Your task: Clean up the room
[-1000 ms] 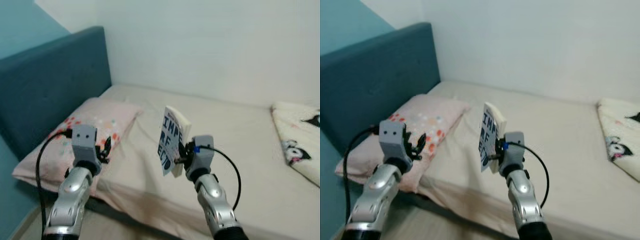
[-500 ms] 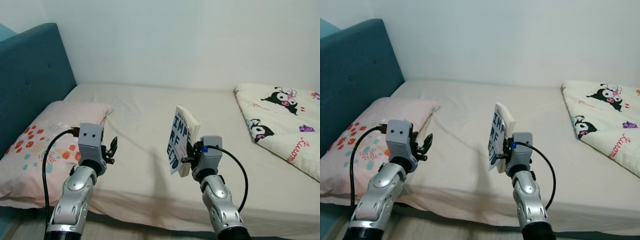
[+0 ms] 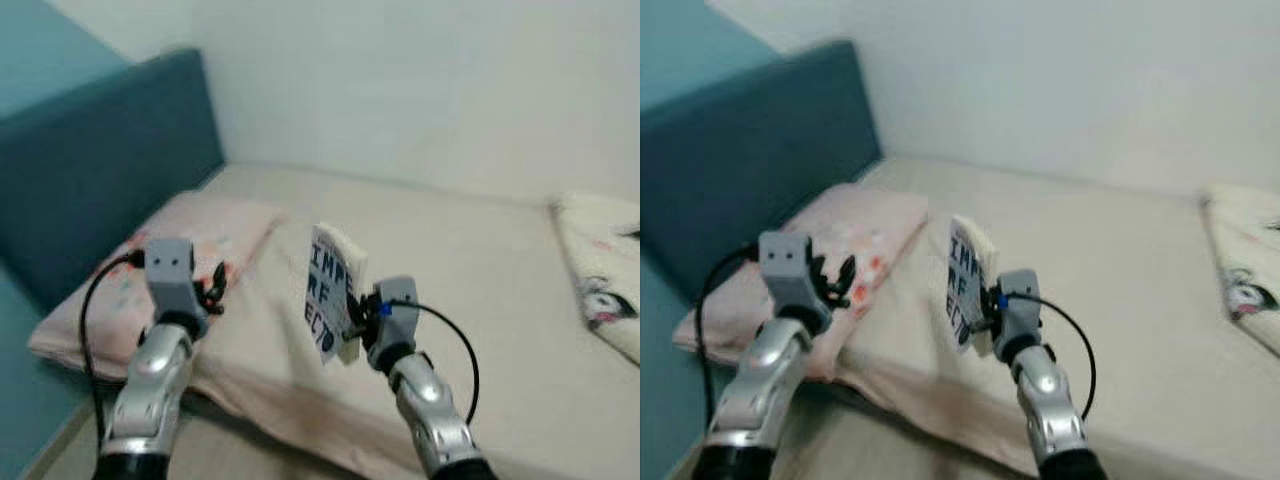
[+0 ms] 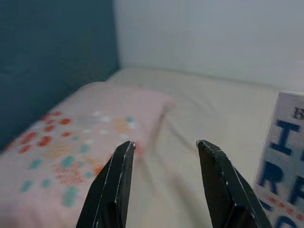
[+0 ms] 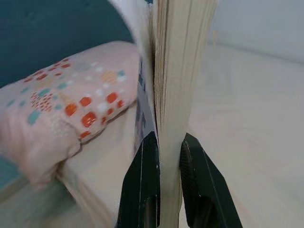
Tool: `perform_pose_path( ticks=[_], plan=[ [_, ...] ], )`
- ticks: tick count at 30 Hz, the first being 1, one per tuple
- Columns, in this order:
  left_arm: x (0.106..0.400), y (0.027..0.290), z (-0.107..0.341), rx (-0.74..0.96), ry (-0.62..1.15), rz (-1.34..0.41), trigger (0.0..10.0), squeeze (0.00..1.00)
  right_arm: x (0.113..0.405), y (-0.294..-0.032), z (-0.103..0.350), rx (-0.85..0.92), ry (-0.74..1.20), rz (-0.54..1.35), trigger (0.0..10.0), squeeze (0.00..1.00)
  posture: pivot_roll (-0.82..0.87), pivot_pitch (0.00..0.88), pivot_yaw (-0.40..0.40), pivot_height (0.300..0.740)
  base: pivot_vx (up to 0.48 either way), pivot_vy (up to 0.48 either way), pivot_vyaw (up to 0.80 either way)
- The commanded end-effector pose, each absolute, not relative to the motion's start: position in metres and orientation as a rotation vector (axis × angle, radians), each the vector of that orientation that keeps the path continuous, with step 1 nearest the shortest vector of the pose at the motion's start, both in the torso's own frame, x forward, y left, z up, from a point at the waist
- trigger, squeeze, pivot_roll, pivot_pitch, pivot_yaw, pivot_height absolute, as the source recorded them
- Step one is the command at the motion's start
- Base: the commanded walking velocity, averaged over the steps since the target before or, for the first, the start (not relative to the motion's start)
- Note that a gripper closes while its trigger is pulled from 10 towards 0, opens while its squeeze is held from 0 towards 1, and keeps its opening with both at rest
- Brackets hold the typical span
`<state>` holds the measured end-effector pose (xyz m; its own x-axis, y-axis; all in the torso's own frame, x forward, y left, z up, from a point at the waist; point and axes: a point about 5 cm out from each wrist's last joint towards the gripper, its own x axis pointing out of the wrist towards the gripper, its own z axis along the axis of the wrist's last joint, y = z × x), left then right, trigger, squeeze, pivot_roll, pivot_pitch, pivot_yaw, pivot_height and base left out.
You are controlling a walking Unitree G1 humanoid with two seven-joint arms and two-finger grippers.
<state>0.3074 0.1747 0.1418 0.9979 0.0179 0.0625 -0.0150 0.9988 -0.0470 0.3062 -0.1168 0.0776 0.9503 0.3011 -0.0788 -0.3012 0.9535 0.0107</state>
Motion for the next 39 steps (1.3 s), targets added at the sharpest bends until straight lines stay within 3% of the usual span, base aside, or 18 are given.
perform_pose_path(
  ticks=[1, 13, 33, 39],
  plan=[
    [0.308, 0.177, 0.138, -0.054, -0.050, 0.032, 10.0, 0.00, 0.309, -0.110, 0.084, -0.002, 0.064, 0.336, 10.0, 0.00, 0.05, 0.000, -0.028, 0.740, 0.368, 0.000, 0.00],
    [0.303, 0.181, 0.135, -0.055, -0.039, 0.052, 10.0, 0.00, 0.308, -0.108, 0.084, -0.012, 0.069, 0.366, 10.0, 0.00, 0.06, 0.000, -0.039, 0.740, 0.357, 0.000, 0.00],
    [0.299, 0.184, 0.128, -0.033, -0.019, -0.021, 10.0, 0.00, 0.304, -0.111, 0.081, 0.011, 0.072, 0.336, 10.0, 0.00, 0.05, 0.000, -0.019, 0.740, 0.000, 0.000, 0.00],
    [0.300, 0.182, 0.129, -0.033, -0.023, -0.037, 10.0, 0.00, 0.303, -0.112, 0.081, 0.019, 0.068, 0.322, 10.0, 0.00, 0.05, 0.000, -0.016, 0.740, 0.000, 0.442, 0.00]
  ],
)
